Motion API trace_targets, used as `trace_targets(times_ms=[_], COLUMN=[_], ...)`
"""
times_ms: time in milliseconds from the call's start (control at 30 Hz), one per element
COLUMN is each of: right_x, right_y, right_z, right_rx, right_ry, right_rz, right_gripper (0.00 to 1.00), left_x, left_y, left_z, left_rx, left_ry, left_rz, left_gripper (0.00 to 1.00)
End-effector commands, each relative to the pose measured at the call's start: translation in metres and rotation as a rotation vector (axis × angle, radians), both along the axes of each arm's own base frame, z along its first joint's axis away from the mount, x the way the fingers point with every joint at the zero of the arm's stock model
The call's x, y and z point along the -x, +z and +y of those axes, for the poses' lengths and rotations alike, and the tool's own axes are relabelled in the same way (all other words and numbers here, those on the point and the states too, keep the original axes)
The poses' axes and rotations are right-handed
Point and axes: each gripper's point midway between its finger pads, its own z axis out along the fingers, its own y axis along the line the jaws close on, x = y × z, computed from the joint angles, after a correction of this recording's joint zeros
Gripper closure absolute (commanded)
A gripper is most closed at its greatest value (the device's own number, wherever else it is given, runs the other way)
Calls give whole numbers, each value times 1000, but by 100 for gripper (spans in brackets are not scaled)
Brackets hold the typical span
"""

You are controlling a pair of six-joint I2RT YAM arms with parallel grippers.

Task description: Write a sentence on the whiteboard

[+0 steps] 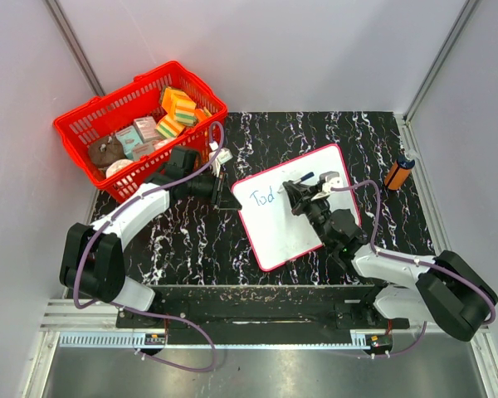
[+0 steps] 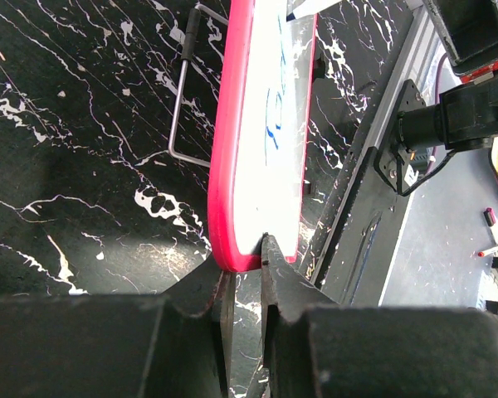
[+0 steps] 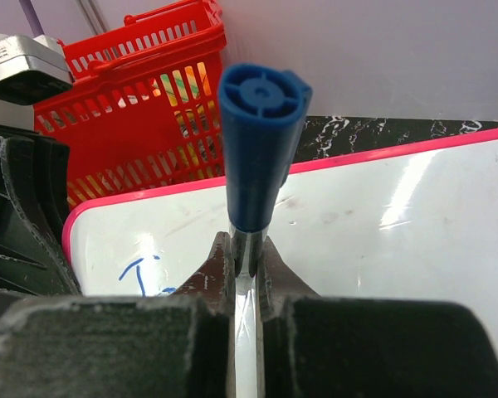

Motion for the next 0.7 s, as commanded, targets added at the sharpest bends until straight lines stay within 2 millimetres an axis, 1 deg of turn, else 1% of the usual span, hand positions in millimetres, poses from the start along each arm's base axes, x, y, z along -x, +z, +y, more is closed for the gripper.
trace_targets(times_ms=[0,100,333,667], right_x=[-3,-1,6,12], right_y=[24,26,17,1], right_z=[6,8,15,5], right_rx=[-58,-60,-44,-42], right_ry=[23,42,93,78], right_rz=[-45,-50,-32,2], right_gripper=[100,100,100,100], left_x=[32,32,32,32], left_y=[-44,-44,-43,-44], left_z=[5,5,4,5], left_rx=[-149,-150,-149,-153], left_ry=[-121,-121,-122,-122], left_rz=[5,2,1,0], left_gripper=[100,100,100,100])
